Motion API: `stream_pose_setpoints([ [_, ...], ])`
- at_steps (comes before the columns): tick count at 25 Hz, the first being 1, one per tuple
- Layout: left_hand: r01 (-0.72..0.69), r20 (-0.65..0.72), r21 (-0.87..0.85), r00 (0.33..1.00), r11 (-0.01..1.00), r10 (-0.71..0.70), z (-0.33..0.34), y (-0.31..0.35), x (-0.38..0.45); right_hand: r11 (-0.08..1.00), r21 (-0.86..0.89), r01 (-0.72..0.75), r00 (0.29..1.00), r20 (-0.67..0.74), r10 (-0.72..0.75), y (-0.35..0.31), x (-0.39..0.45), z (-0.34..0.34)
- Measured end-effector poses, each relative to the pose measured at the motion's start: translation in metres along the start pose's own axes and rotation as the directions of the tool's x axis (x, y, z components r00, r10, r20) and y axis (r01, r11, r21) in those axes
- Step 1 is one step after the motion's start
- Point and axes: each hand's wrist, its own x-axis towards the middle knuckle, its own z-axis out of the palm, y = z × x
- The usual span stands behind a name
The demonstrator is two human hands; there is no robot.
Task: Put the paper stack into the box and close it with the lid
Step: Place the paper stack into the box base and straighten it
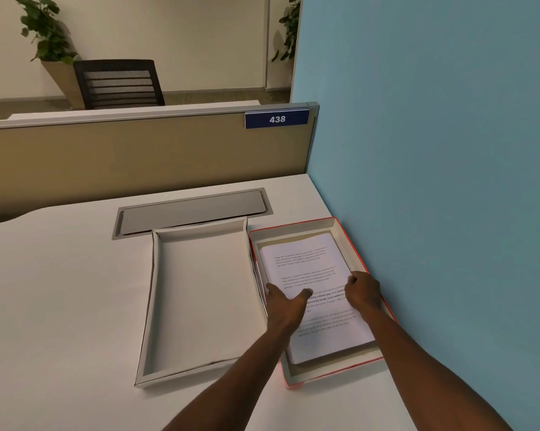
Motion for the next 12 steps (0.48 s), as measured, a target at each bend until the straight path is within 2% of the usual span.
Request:
stream_pose_setpoints([
  [4,-0.091,0.020,0.110,0.996,0.990,0.089,0.004,0.007,-0.013,0.999,-0.036,-0.026,1.000,-0.007,0.026,-0.006,-0.010,-0.005],
  [6,-0.158,0.006,0.044,0.987,0.986,0.158,-0.011,0.007,-0.025,0.999,0.031,-0.023,0.995,-0.099,0.026,-0.015,-0.025,-0.014],
  [7,-0.196,-0.043,0.016,0.980,0.980,0.197,-0.026,0.004,-0.030,0.994,0.109,0.020,0.986,-0.169,-0.001,-0.023,-0.036,-0.017],
  [9,-0.252,-0.253,0.060,0.932,0.966,0.259,-0.073,-0.006,-0.034,0.937,0.260,0.235,0.949,-0.268,-0.163,-0.046,-0.067,-0.015],
  [10,-0.247,-0.376,0.091,0.889,0.965,0.263,-0.100,-0.014,-0.032,0.879,0.304,0.367,0.919,-0.263,-0.293,-0.061,-0.087,-0.009],
  [12,-0.164,-0.555,0.076,0.812,0.983,0.179,-0.155,-0.028,-0.031,0.743,0.313,0.592,0.800,-0.119,-0.588,-0.092,-0.134,0.009],
])
